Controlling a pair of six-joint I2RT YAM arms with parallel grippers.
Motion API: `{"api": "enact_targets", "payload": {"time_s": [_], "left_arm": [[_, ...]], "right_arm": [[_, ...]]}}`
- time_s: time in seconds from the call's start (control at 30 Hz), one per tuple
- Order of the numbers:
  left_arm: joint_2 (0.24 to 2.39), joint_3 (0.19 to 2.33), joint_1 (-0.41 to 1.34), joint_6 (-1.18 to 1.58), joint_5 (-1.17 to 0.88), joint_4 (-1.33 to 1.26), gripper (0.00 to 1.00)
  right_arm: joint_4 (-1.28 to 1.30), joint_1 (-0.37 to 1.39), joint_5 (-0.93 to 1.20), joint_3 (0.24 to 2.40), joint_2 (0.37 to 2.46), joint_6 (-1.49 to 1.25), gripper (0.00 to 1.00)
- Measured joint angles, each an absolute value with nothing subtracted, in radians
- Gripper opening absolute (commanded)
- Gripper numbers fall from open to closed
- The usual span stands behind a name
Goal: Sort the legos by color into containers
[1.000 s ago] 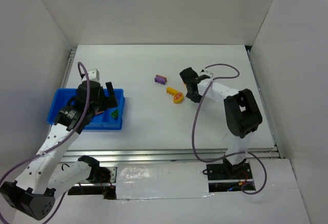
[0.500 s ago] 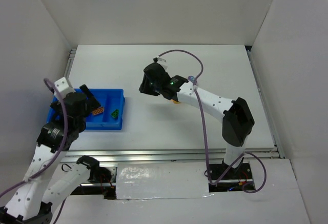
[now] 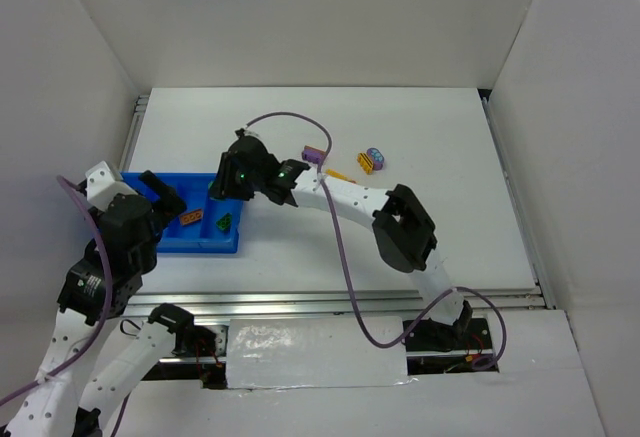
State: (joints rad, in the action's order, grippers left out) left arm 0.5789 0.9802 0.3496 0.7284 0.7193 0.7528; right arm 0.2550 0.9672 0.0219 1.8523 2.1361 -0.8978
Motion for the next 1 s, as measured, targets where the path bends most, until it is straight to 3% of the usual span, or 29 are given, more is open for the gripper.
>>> {"api": "enact_targets", "payload": {"time_s": [0.1, 0.2, 0.3, 0.37, 0.43, 0.73, 0.87, 1.0], "left_arm": [[0.587, 0.98, 0.35, 0.714, 0.709, 0.746, 1.0], [0.588, 0.98, 0.35, 0.708, 0.702, 0.741, 0.99], [0.588, 0.98, 0.35, 0.707, 0.699, 0.739, 0.99], [0.588, 0.979, 0.35, 0.707, 0.698, 0.739, 1.0], [0.588, 0.98, 0.35, 0.708, 0.699, 0.739, 1.0], [0.609, 0.98, 0.35, 0.715, 0.72, 0.739, 1.0], [0.685, 0.993, 0.35, 0.71, 0.718, 0.728, 0.99], [0.839, 1.065, 0.348, 0.701, 0.696, 0.698, 1.0]], "right_arm": [[0.259, 0.978, 0.034, 1.896, 2.191, -0.9, 0.19], [0.262, 0.979, 0.037, 1.898, 2.206, -0.901, 0.42], [0.247, 0.979, 0.037, 1.889, 2.204, -0.902, 0.51], [0.236, 0.979, 0.038, 1.88, 2.201, -0.9, 0.72], [0.225, 0.979, 0.042, 1.86, 2.192, -0.901, 0.83], [0.204, 0.97, 0.049, 1.767, 2.103, -0.854, 0.85], [0.175, 0.931, 0.062, 1.585, 1.922, -0.815, 0.87], [0.131, 0.781, 0.087, 1.402, 1.702, -0.725, 0.88]]}}
